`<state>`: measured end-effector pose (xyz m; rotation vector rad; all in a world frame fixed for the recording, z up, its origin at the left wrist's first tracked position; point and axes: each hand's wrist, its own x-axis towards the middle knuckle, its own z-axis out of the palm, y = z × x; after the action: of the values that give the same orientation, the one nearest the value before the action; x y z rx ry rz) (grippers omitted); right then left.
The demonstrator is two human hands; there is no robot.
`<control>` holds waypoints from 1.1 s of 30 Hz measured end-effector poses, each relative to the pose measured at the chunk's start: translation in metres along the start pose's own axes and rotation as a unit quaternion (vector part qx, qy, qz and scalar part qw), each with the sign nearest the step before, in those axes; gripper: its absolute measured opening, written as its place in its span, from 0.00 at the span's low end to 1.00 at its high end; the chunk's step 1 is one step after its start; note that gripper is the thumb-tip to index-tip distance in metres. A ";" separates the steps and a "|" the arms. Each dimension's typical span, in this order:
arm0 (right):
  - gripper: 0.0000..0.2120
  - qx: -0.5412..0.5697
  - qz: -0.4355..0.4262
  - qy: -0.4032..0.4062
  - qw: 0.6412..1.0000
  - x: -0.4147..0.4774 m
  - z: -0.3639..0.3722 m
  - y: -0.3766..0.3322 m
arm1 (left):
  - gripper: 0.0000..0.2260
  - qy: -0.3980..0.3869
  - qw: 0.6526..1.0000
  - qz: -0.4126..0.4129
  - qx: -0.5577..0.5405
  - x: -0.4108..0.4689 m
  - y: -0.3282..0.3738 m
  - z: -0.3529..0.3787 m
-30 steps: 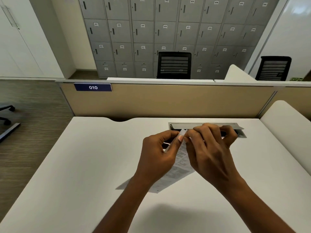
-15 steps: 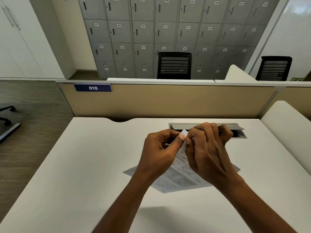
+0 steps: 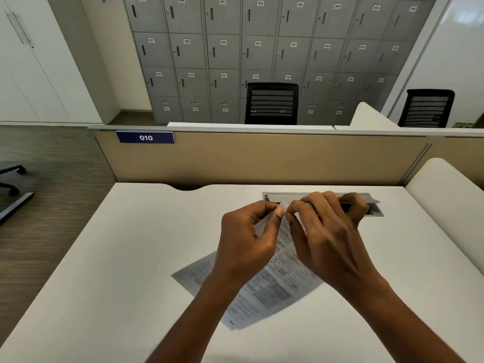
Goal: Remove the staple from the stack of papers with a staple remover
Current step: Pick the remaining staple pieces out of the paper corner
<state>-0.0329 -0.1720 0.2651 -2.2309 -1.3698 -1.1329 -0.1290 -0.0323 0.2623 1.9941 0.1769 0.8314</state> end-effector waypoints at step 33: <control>0.09 0.106 0.005 0.018 0.994 -0.001 -0.014 -0.003 | 0.07 -0.112 0.982 -0.081 -0.126 0.001 0.004 -0.011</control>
<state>-0.0423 -0.1798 0.2727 -2.0557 -1.3928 -0.9707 -0.1360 -0.0262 0.2694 1.7912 0.0964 0.4957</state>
